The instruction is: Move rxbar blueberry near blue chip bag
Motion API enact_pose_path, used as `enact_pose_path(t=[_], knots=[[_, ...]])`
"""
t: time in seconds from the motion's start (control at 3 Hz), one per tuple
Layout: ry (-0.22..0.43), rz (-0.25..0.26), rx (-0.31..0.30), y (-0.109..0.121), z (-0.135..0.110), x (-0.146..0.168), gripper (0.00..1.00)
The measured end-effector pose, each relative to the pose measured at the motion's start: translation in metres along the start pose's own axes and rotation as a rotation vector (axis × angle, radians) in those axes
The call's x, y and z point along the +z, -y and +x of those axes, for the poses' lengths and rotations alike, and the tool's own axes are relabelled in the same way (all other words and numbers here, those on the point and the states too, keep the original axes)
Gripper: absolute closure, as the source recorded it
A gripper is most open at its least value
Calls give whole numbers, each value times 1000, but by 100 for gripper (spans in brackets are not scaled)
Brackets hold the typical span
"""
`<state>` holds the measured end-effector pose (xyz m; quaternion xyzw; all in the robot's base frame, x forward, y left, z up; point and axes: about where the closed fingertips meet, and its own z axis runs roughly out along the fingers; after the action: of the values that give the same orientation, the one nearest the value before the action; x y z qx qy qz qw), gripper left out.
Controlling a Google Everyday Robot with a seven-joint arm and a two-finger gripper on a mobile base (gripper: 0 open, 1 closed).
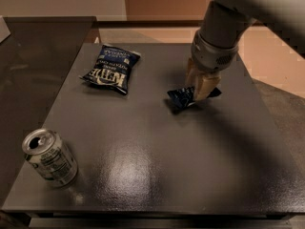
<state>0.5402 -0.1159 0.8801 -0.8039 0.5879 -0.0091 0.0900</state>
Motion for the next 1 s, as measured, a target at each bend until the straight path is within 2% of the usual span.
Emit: enact_pose_path(t=[0.33,1.0], knots=[[6,57,23,29,-9,-5,100],[49,107,32,72,-41,9,100]])
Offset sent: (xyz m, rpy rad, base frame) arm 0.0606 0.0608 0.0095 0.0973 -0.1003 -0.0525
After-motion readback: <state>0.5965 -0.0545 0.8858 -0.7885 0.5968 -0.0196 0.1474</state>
